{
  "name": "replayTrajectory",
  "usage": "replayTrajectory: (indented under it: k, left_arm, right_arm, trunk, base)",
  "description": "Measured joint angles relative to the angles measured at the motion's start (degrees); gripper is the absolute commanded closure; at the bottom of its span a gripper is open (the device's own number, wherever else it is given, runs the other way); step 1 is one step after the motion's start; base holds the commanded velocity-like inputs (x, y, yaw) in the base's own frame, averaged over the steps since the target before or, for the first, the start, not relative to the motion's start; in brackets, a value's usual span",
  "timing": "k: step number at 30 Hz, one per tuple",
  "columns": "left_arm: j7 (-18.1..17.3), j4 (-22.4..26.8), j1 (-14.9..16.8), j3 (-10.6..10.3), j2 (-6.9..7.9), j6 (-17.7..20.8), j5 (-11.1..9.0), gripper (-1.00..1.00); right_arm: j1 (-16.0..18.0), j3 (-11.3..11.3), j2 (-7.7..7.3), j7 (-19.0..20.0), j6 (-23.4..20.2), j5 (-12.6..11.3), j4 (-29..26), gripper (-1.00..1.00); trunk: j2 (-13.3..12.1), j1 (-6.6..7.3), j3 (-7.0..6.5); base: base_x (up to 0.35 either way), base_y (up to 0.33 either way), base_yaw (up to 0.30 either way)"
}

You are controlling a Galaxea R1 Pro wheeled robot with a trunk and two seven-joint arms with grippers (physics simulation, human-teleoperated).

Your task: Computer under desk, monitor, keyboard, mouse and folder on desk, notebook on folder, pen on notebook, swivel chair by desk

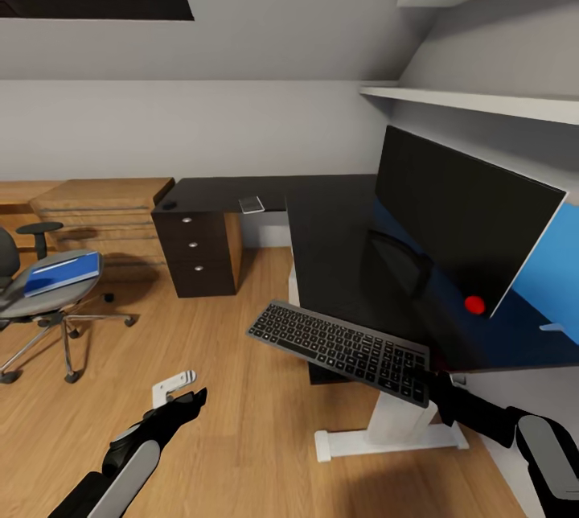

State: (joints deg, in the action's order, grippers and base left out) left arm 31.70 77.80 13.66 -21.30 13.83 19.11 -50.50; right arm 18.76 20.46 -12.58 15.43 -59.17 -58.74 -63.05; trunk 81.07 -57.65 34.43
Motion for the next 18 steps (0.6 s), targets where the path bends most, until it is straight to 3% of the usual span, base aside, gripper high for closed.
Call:
replayTrajectory:
  k: [7,15,16,17,18]
  left_arm:
    - [0.1,-1.2,0.0,-0.1,0.00,0.0,0.0,-1.00]
    - [0.0,-2.0,0.0,-0.2,-0.52,0.1,0.0,-1.00]
    - [0.0,-2.1,0.0,-0.1,-1.28,0.1,0.0,-1.00]
    - [0.0,-2.1,0.0,-0.1,-1.52,0.1,0.0,-1.00]
    - [0.0,-2.1,0.0,-0.1,-1.67,0.1,0.0,-1.00]
  right_arm:
    - [0.0,-0.6,0.16,0.3,0.2,0.1,-0.2,1.00]
    - [0.0,-5.1,1.29,6.4,2.5,0.2,-1.8,1.00]
    - [0.0,-5.8,3.38,7.1,5.0,1.2,-2.9,1.00]
    - [0.0,-5.9,4.49,7.3,5.7,-0.4,-3.5,1.00]
    - [0.0,-6.0,5.55,7.3,6.5,-0.3,-4.1,1.00]
  trunk:
    - [-2.8,1.54,-1.26]
    - [-6.0,3.30,-2.69]
    - [-6.4,3.51,-2.87]
    - [-6.8,3.74,-3.06]
    - [-7.2,3.96,-3.24]
  base:
    - [0.000,0.000,0.000]
    - [0.000,0.000,0.000]
    - [0.000,0.000,0.000]
    - [0.000,0.000,0.000]
    - [0.000,0.000,0.000]
